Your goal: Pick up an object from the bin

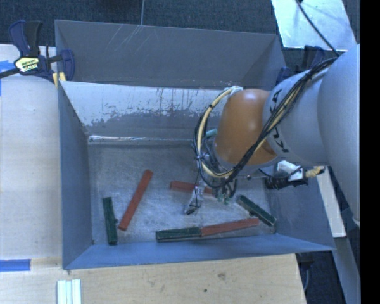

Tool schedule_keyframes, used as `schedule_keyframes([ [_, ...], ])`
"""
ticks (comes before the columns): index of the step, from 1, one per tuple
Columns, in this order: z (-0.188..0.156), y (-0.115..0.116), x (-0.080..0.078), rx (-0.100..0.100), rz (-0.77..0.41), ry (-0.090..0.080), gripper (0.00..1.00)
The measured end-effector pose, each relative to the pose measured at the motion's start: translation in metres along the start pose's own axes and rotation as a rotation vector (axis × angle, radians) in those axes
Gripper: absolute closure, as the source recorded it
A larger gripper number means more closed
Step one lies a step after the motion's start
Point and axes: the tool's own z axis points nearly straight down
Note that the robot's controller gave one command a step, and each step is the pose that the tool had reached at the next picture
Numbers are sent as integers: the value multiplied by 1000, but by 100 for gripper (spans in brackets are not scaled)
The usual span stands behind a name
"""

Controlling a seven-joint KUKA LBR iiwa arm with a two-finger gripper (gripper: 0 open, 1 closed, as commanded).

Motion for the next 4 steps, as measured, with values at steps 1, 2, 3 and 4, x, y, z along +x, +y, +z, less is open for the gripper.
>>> schedule_keyframes([
  [1, 0, 0, -1, -1, -1, -1, 0],
  [2, -2, 0, -2, -2, 1, -5, 100],
  [3, -40, 0, -4, -3, 1, -7, 100],
  [4, -79, 0, -6, -3, 1, -7, 100],
])
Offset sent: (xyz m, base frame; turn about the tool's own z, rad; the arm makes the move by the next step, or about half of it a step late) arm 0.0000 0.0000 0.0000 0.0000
